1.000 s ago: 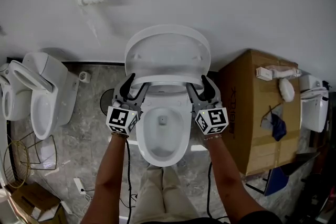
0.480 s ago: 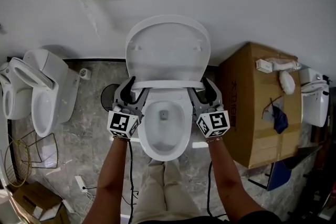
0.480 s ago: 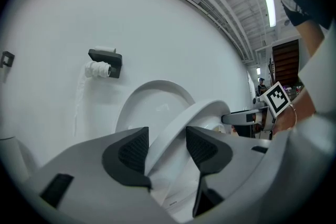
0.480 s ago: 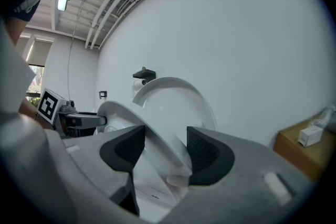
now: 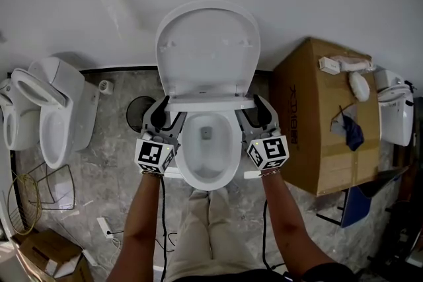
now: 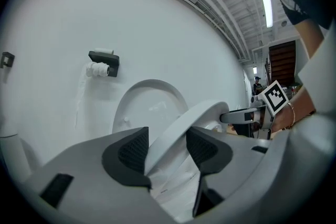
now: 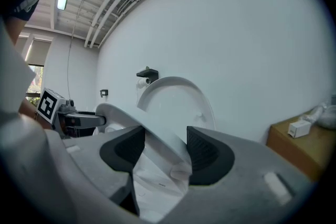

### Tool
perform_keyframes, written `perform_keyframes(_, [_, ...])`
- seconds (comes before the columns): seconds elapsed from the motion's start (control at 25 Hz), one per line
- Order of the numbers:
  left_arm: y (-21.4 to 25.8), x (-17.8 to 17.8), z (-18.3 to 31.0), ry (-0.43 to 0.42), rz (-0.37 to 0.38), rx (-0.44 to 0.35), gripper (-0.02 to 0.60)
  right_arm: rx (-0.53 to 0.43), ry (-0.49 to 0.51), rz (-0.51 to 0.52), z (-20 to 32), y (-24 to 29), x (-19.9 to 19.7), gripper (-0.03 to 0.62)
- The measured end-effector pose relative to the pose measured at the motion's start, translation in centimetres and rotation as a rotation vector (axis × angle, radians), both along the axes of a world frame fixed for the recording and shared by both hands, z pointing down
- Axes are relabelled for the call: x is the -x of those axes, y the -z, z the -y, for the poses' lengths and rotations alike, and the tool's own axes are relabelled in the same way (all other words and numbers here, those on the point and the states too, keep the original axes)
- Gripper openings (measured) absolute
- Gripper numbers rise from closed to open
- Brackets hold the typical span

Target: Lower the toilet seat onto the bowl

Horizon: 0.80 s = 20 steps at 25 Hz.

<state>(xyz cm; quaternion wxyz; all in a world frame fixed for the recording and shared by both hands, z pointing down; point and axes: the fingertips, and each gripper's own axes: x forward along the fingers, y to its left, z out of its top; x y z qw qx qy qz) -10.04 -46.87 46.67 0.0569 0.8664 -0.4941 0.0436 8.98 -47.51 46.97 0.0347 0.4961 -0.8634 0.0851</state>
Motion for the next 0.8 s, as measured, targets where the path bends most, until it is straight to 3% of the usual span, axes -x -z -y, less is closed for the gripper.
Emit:
perform_keyframes(0.32, [-1.7, -0.3, -4.2, -0.033, 0.026, 0.036, 0.212, 0.021, 0.009, -0.015, -4.2, -1.3, -0.1, 0.251])
perform_keyframes(0.8, [-3.4, -0.4, -8.6, -0.052, 0.054, 0.010, 0.219, 0.022, -0.002, -0.053, -8.8, -3.2, 0.0, 0.251])
